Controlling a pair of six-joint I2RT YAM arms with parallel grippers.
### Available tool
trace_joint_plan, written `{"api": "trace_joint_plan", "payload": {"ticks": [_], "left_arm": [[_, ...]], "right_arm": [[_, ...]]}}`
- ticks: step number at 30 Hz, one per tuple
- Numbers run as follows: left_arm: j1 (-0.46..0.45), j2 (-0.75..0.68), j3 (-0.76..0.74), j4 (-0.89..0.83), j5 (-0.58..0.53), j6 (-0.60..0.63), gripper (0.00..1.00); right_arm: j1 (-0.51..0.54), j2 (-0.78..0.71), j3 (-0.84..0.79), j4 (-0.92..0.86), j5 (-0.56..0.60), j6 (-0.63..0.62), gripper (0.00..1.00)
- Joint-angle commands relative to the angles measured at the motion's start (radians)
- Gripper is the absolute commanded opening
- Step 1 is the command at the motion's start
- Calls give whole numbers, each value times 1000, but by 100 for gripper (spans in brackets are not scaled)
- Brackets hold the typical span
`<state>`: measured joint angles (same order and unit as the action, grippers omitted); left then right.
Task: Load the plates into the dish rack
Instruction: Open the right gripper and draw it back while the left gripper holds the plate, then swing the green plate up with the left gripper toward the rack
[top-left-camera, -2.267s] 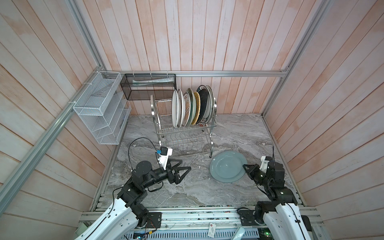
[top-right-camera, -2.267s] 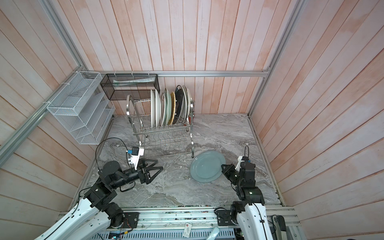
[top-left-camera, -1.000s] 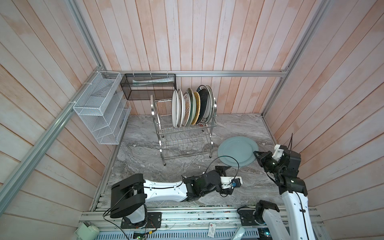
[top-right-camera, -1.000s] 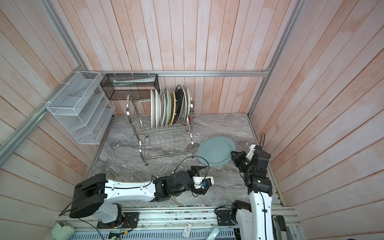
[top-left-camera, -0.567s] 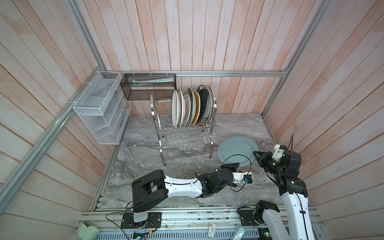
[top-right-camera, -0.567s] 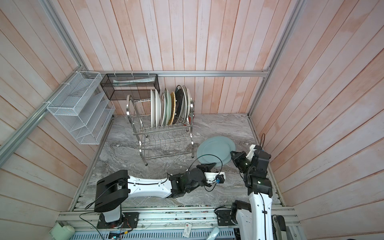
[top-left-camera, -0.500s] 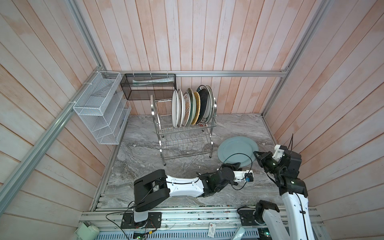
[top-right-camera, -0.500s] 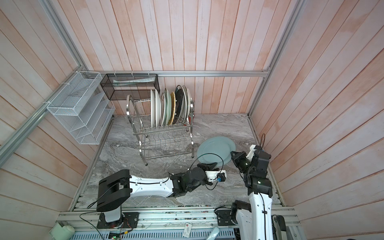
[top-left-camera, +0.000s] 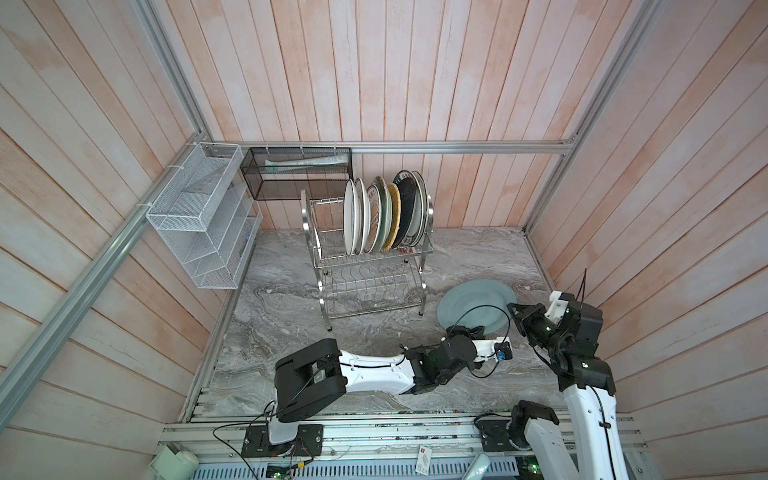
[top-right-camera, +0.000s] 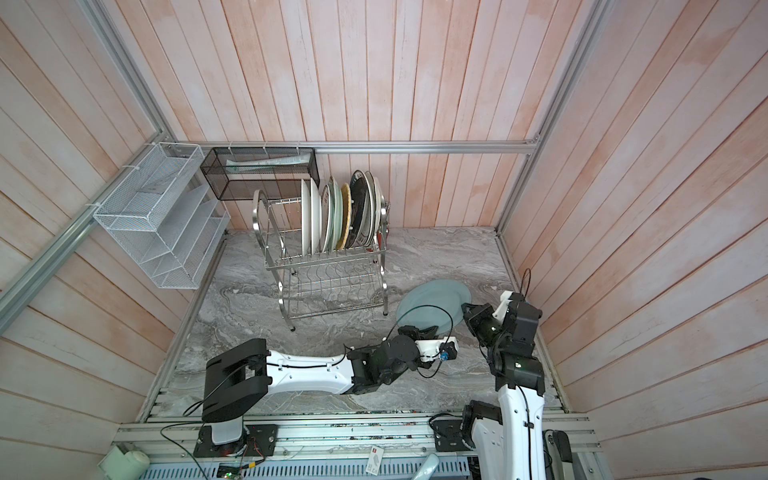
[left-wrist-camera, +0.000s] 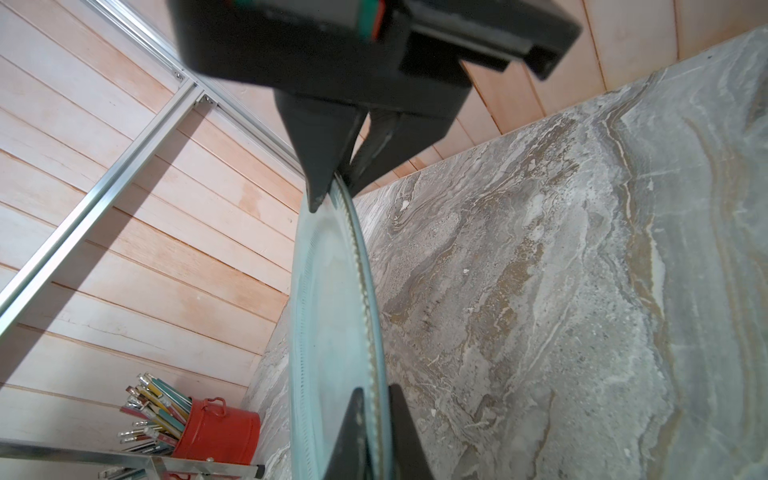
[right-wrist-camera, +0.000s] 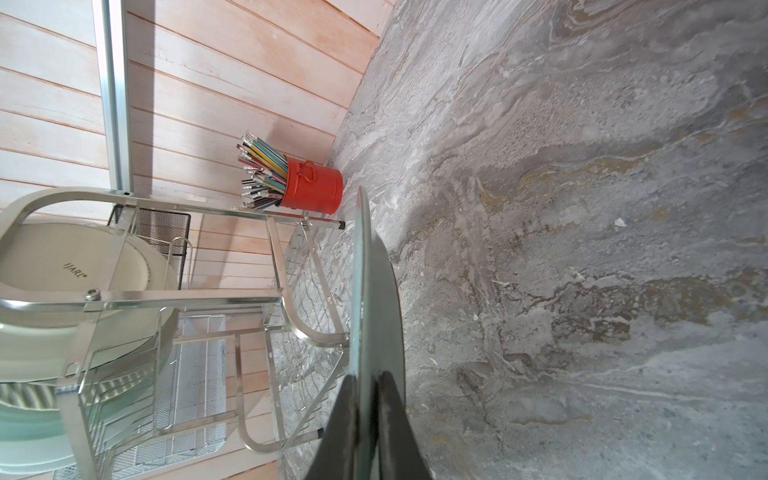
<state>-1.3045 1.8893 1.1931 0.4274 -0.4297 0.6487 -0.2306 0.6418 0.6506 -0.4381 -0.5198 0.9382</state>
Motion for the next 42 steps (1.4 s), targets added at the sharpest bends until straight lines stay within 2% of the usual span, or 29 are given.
{"api": "trace_joint_plan", "payload": {"ticks": [1, 4, 7, 9, 20, 26, 29, 36, 42], "left_arm": [[2, -87, -52, -1, 1, -75, 0], [-1, -144, -95, -24, 27, -116, 0], [-5, -215, -152, -37, 56, -161, 0], [-6, -265, -183, -48, 71, -192, 0], [-7, -607, -340, -160, 213, -418, 0], [-6, -811, -375, -243, 218, -559, 0], [5, -890, -361, -288, 201, -632, 0], [34, -1040, -306, -342, 207, -779, 0], [36, -1079, -179, -383, 218, -845, 0]], "right_arm": [[3, -28, 27, 127, -74, -3, 43], [2, -28, 37, 131, -66, -14, 66], [2, -22, 53, 146, -62, -26, 80], [2, -15, 64, 159, -61, -35, 85], [6, 3, 60, 208, -82, -64, 98], [11, -20, 25, 213, -69, -89, 98], [21, -30, -14, 248, -80, -73, 98], [103, -33, -50, 244, -27, -92, 98], [192, -55, -107, 269, 28, -81, 98]]}}
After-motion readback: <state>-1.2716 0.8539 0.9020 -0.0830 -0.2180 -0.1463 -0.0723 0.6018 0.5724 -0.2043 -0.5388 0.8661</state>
